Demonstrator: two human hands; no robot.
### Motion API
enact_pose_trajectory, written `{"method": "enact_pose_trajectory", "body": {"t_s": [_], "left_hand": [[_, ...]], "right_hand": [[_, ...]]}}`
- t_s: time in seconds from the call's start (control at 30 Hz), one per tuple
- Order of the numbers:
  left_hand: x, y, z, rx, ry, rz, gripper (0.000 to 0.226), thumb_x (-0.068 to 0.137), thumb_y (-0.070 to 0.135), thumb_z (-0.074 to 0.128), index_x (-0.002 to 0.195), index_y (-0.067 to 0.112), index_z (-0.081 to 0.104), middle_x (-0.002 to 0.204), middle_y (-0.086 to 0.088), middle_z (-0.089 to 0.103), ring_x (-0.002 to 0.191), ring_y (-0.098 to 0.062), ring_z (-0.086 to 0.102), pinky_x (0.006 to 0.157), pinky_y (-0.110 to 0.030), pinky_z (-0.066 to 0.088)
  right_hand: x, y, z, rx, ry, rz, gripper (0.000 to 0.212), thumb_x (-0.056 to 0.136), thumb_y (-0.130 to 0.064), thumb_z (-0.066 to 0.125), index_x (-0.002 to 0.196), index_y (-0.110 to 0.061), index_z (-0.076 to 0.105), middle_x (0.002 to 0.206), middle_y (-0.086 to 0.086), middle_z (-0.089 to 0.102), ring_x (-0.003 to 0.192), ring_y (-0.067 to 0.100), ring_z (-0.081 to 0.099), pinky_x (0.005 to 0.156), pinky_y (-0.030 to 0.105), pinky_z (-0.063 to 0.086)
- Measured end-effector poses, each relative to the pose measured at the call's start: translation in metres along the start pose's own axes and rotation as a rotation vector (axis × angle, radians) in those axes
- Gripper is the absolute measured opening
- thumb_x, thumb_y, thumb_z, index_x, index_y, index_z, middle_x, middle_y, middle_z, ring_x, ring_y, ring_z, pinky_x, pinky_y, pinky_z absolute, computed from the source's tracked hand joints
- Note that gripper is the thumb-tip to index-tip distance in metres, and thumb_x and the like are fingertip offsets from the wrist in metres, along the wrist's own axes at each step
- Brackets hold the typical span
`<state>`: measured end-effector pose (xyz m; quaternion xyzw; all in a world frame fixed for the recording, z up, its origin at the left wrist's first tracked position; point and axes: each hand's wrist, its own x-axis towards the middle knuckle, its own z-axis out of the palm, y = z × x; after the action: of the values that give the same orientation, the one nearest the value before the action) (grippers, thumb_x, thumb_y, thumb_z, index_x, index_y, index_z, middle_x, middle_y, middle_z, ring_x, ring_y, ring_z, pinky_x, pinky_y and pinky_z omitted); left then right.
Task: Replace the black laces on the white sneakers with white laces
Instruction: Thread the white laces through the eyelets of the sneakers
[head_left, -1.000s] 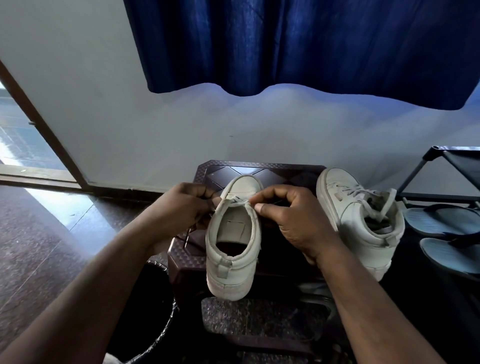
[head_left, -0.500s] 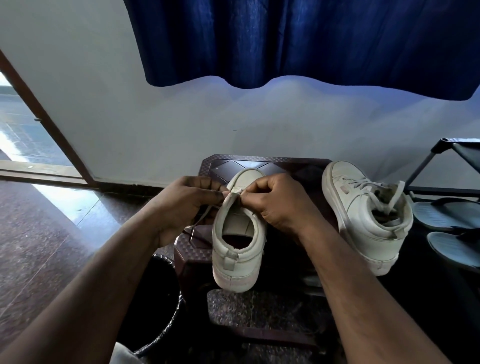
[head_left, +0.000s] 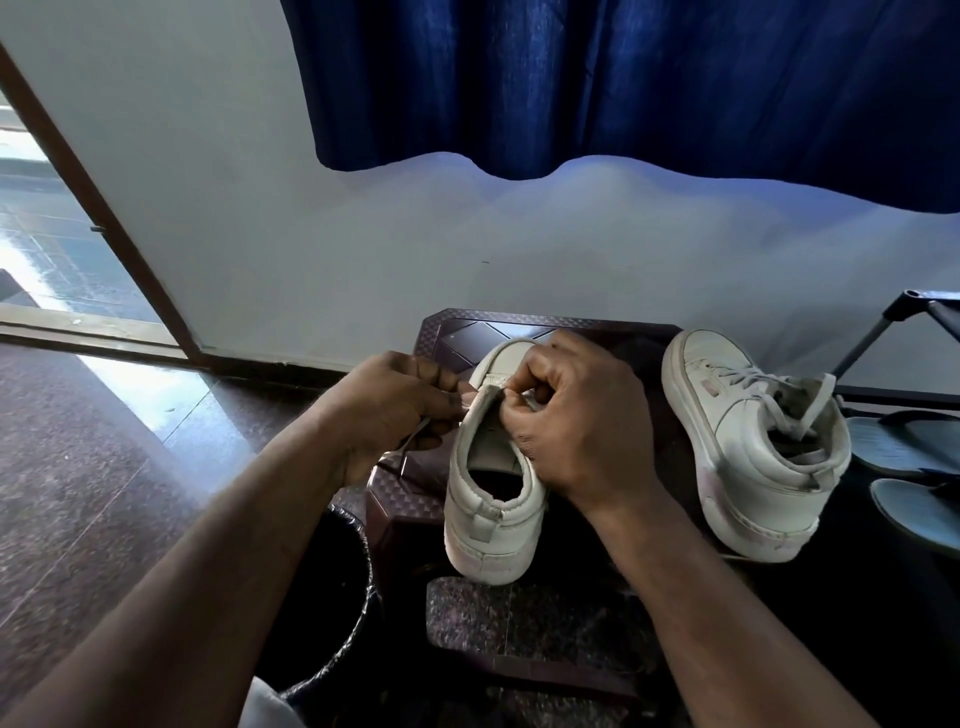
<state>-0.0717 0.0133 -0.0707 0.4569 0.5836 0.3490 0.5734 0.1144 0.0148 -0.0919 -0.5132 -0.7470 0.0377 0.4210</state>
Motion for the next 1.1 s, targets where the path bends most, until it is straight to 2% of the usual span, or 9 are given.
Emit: {"method": "enact_pose_trajectory", "body": {"t_s": [0.17,0.33,0.43,0.53,0.6,0.73,0.83,0.93,1.1], "left_hand": [[-0.002,0.002,-0.002,0.023,0.016,0.013,0.039,0.072,0.014,0.081,0.098,-0.013,0.071,0.090,-0.021,0.064,0.083,-0.030,0.056,0.079,-0.040,0.048],[0.000,0.004,-0.005,0.191,0.069,0.007,0.006,0.086,0.000,0.074,0.084,-0.006,0.072,0.065,-0.010,0.063,0.053,-0.015,0.054,0.050,-0.021,0.045],[0.001,0.003,-0.005,0.253,0.070,0.001,0.017,0.084,-0.003,0.073,0.069,0.002,0.067,0.052,-0.003,0.057,0.043,-0.010,0.047,0.043,-0.017,0.038],[0.000,0.000,-0.007,0.212,0.042,0.005,0.005,0.084,-0.004,0.073,0.082,-0.008,0.070,0.055,-0.004,0.058,0.046,-0.011,0.049,0.046,-0.019,0.038],[0.001,-0.003,-0.009,0.149,-0.007,0.004,0.022,0.085,0.005,0.077,0.096,-0.012,0.069,0.067,-0.007,0.064,0.053,-0.013,0.054,0.054,-0.023,0.041],[0.000,-0.005,-0.010,0.021,-0.098,0.013,0.038,0.079,0.033,0.079,0.103,0.003,0.077,0.087,-0.006,0.071,0.068,-0.015,0.059,0.069,-0.030,0.046],[-0.001,-0.005,-0.007,0.014,-0.124,0.040,0.017,0.084,0.029,0.077,0.093,0.015,0.079,0.082,-0.004,0.070,0.063,-0.012,0.059,0.067,-0.029,0.045],[0.000,-0.006,-0.005,-0.006,-0.126,0.055,0.026,0.075,0.032,0.079,0.094,0.014,0.079,0.089,-0.008,0.071,0.076,-0.019,0.061,0.075,-0.033,0.049],[0.003,-0.009,-0.009,0.043,-0.146,0.155,0.027,0.090,0.015,0.072,0.111,-0.002,0.068,0.096,-0.015,0.069,0.088,-0.028,0.058,0.073,-0.031,0.048]], "right_hand": [[-0.002,0.001,0.006,0.041,-0.012,0.098,0.015,0.068,-0.016,0.079,0.066,-0.019,0.064,0.072,-0.010,0.061,0.063,0.008,0.056,0.056,0.034,0.050],[-0.003,0.002,0.003,0.208,-0.080,0.189,0.013,0.073,-0.014,0.080,0.068,-0.019,0.069,0.065,-0.011,0.064,0.060,0.005,0.058,0.057,0.021,0.045],[-0.002,0.010,-0.010,0.467,-0.189,0.373,0.013,0.078,-0.016,0.087,0.073,-0.017,0.074,0.071,-0.005,0.073,0.063,0.005,0.063,0.066,0.024,0.053],[-0.003,0.024,-0.016,0.484,-0.149,0.427,0.012,0.081,-0.022,0.085,0.075,-0.020,0.076,0.075,-0.007,0.076,0.071,0.008,0.068,0.076,0.030,0.055],[-0.003,0.030,-0.017,0.491,-0.127,0.451,0.011,0.085,-0.023,0.082,0.075,-0.023,0.076,0.075,-0.010,0.075,0.070,0.006,0.067,0.075,0.031,0.053],[-0.004,0.036,-0.014,0.501,-0.154,0.506,0.009,0.088,-0.026,0.078,0.079,-0.030,0.078,0.078,-0.012,0.076,0.076,0.007,0.068,0.075,0.033,0.054],[-0.004,0.031,-0.012,0.519,-0.226,0.478,0.007,0.089,-0.023,0.078,0.085,-0.029,0.080,0.087,-0.014,0.078,0.085,0.006,0.071,0.081,0.032,0.054],[-0.001,0.027,-0.014,0.521,-0.281,0.383,0.009,0.090,-0.016,0.078,0.089,-0.024,0.082,0.090,-0.014,0.079,0.091,0.004,0.072,0.090,0.029,0.056],[0.001,0.028,-0.013,0.516,-0.322,0.375,0.008,0.091,-0.018,0.077,0.091,-0.024,0.082,0.091,-0.013,0.079,0.091,0.006,0.072,0.094,0.033,0.057]]}}
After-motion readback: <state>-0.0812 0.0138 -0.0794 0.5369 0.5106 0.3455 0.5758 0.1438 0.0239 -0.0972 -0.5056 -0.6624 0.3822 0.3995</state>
